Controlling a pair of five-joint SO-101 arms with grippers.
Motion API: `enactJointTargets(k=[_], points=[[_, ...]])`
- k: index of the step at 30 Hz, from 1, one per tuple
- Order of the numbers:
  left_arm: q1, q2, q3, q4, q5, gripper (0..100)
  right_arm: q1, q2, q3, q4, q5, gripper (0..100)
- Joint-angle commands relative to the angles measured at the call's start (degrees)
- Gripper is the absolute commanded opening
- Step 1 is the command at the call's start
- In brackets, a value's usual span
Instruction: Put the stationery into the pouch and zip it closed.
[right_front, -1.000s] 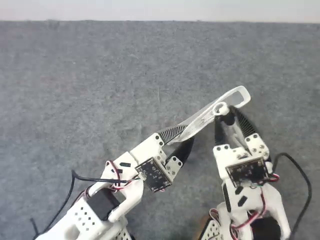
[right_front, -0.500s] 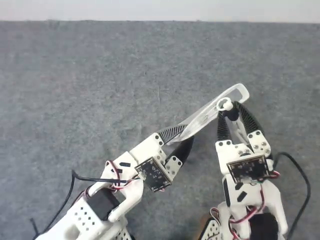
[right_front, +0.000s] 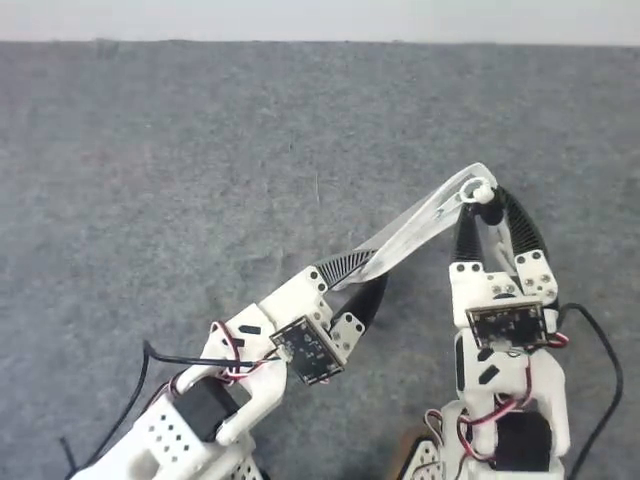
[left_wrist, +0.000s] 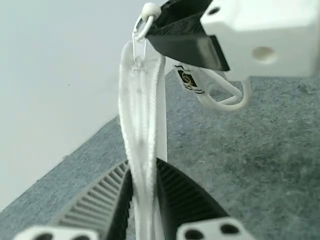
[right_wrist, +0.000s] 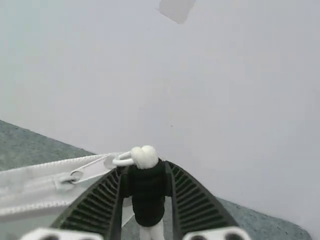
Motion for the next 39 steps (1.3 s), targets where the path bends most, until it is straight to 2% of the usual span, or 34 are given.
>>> enactJointTargets(k=[1, 6, 13, 21, 33, 39], points=[[-0.6, -0.4, -0.8, 2.1, -0.4, 1, 4.4, 5.6, -1.1, -5.5, 1.6, 0.6], [-0.6, -0.4, -0.9, 2.1, -0.4, 1, 8.9, 17.9, -4.4, -9.5, 1.3, 0.6], [-0.7, -0.4, -0.9, 2.1, -0.4, 1, 17.0, 34.2, -13.2, -9.8, -4.3, 0.6], [-0.7, -0.4, -0.9, 2.1, -0.4, 1, 21.3, 45.5, -19.3, -9.3, -10.1, 0.6], [-0.7, -0.4, -0.9, 2.1, -0.4, 1, 20.3, 45.6, -24.8, 2.0, -13.3, 1.7], [-0.7, -0.4, -0.9, 2.1, -0.4, 1, 14.7, 45.6, -24.8, 6.0, -13.3, 19.5]])
